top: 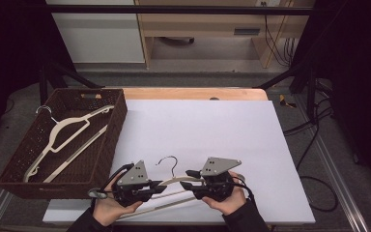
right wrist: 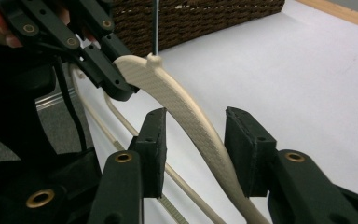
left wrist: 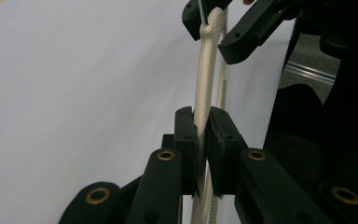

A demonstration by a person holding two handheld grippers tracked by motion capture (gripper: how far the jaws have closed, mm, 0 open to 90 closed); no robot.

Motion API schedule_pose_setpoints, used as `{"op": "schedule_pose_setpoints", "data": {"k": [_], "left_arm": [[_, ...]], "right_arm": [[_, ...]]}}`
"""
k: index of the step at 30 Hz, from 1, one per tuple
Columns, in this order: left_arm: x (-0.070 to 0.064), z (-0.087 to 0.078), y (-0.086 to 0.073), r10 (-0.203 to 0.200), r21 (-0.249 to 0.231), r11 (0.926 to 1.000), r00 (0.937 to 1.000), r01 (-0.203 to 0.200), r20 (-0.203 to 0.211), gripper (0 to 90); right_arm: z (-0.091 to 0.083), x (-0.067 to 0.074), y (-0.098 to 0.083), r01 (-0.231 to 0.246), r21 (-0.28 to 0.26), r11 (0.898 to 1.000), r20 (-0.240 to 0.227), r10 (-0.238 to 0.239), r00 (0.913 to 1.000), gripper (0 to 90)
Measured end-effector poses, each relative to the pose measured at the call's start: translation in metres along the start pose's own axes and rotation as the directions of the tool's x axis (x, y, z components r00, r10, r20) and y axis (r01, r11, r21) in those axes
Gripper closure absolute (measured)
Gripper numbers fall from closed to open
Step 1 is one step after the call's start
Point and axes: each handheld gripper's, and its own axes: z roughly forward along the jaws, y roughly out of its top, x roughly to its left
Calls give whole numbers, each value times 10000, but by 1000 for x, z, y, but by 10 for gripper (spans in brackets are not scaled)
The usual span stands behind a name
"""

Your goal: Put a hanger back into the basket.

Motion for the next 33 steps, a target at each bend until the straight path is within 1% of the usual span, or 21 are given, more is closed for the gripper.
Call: {"op": "schedule_pose_setpoints", "data": {"k": [1, 2, 4, 6, 9, 12, 14, 17, 19, 20, 22, 24, 26, 27, 28, 30, 31, 32, 33], "left_arm": [[-1, 0, 0, -89, -43, 10000, 9999, 90, 115, 847], [-2, 1, 0, -97, -80, 9999, 9999, 98, 124, 856], [-4, 0, 1, -70, -131, 9999, 9998, 68, -192, 862], [-3, -1, 0, -249, -255, 9994, 9991, 240, -329, 862], [0, -6, 0, -541, -529, 9973, 9970, 512, -548, 862], [4, -13, 0, -796, -793, 9942, 9932, 729, -850, 862], [6, -18, 0, -935, -962, 9919, 9896, 831, -1094, 862], [10, -26, 0, -1152, -1211, 9878, 9834, 984, -1401, 862], [12, -32, 0, -1278, -1362, 9849, 9800, 1072, -1526, 862], [14, -34, 0, -1396, -1438, 9826, 9778, 1174, -1561, 862], [17, -41, 0, -1485, -1553, 9802, 9743, 1225, -1691, 862], [20, -48, 0, -1597, -1746, 9762, 9707, 1283, -1795, 862], [23, -57, 1, -1668, -1950, 9723, 9674, 1292, -1908, 862], [24, -61, 2, -1741, -2067, 9694, 9646, 1325, -1980, 862], [26, -66, 3, -1741, -2131, 9684, 9632, 1297, -2050, 861], [28, -75, 5, -1782, -2293, 9651, 9592, 1268, -2196, 862], [29, -80, 6, -1829, -2383, 9627, 9573, 1282, -2241, 862], [30, -85, 7, -1824, -2457, 9613, 9559, 1243, -2302, 862], [30, -89, 9, -1830, -2539, 9597, 9539, 1207, -2380, 862]], "right_arm": [[0, 0, 0, -34, -157, 9999, 36, 34, 10000, 543], [0, -1, 0, -19, -281, 9996, 87, 22, 10000, 518], [-2, -1, 0, -38, -487, 9988, 302, 53, 9995, 496], [-6, -4, 0, -234, -775, 9967, 237, 253, 9994, 442], [-14, -8, -1, -412, -1219, 9917, 363, 459, 9983, 386], [-23, -17, -4, -666, -1563, 9855, 782, 796, 9938, 322], [-31, -24, -7, -823, -1746, 9812, 1067, 1019, 9891, 295], [-42, -35, -14, -1038, -2113, 9719, 1490, 1370, 9793, 239], [-48, -42, -18, -1163, -2314, 9659, 1758, 1591, 9715, 195], [-51, -45, -20, -1202, -2317, 9653, 1883, 1657, 9680, 178], [-55, -50, -23, -1267, -2325, 9643, 2189, 1788, 9592, 147], [-59, -55, -26, -1361, -2326, 9630, 2449, 1935, 9500, 120], [-63, -60, -29, -1496, -2376, 9598, 2711, 2134, 9386, 105], [-65, -62, -30, -1546, -2426, 9577, 2834, 2224, 9329, 99], [-66, -63, -31, -1638, -2536, 9533, 2940, 2373, 9259, 96], [-70, -66, -33, -1741, -2597, 9499, 3054, 2518, 9183, 77], [-72, -67, -33, -1745, -2605, 9496, 3151, 2544, 9143, 75], [-75, -69, -34, -1740, -2602, 9498, 3201, 2549, 9125, 71], [-77, -70, -35, -1731, -2667, 9481, 3298, 2586, 9080, 64]]}}
